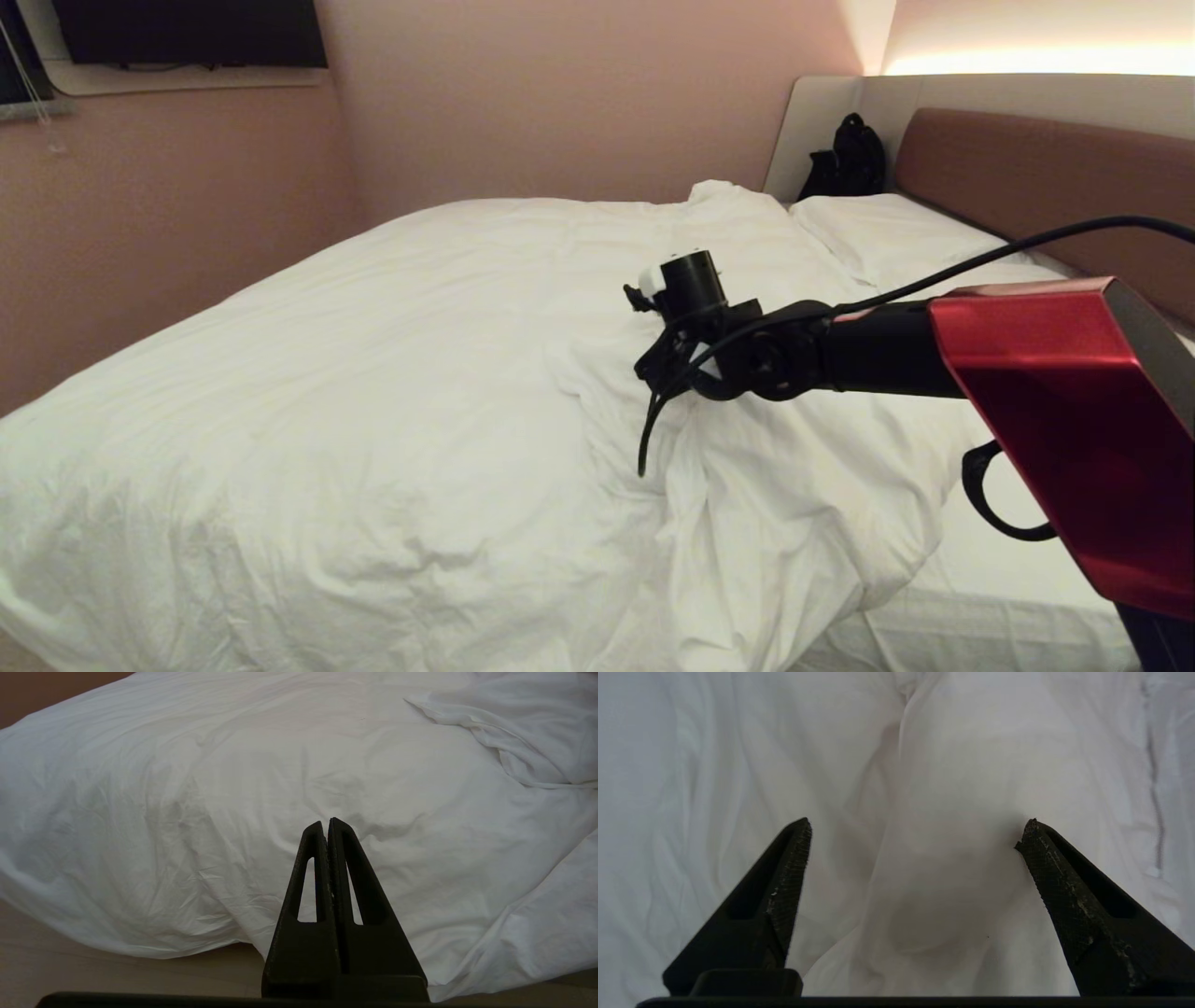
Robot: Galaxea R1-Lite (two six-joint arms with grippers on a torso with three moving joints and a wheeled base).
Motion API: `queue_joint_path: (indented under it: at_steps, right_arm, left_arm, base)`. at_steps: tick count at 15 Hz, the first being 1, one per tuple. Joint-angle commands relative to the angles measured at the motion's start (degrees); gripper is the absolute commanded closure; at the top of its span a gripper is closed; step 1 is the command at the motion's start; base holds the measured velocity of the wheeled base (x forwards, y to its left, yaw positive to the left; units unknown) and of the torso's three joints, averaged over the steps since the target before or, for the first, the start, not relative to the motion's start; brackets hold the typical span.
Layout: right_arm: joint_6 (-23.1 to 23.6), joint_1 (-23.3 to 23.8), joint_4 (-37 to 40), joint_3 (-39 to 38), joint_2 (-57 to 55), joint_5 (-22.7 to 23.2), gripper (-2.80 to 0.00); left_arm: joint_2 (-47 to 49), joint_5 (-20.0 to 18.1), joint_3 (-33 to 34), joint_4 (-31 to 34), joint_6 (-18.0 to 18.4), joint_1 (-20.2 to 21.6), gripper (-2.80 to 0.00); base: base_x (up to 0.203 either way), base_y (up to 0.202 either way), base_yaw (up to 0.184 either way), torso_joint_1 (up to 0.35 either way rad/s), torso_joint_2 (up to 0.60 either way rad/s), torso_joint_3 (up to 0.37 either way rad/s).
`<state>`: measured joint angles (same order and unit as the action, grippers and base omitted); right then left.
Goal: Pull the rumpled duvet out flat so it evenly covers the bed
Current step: Flatten the corners of the folded blanket
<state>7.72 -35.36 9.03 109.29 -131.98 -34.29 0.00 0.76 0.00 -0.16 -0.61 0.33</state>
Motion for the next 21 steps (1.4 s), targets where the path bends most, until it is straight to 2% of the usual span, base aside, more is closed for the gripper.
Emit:
queue_joint_path:
  at_steps: [1, 9, 17, 21]
  right_arm:
    - [0.7, 0.03, -1.43, 0.04, -1.17, -4.78, -2.8]
    - [3.86, 0.12, -6.1, 0.13, -3.73, -8.6, -2.8]
    - [4.06, 1.44, -6.3, 0.13, -4.78, -15.3, -2.8]
    - [3.97, 1.53, -6.3, 0.13, -4.76, -15.81, -2.8]
  left_arm:
    - [0.0, 0.04, 0.0, -0.02, -0.01, 0.02, 0.0]
    - [0.0, 0.04, 0.0, -0.02, -0.01, 0.02, 0.0]
    - [0.0, 0.04, 0.0, -0.02, -0.01, 0.02, 0.0]
    - [0.0, 0.04, 0.0, -0.02, -0.01, 0.02, 0.0]
  base:
    - [0.0, 0.0, 0.0, 0.0, 0.0, 0.0]
    - [0.0, 0.0, 0.0, 0.0, 0.0, 0.0]
    - [0.0, 0.0, 0.0, 0.0, 0.0, 0.0]
    - [0.0, 0.0, 0.0, 0.0, 0.0, 0.0]
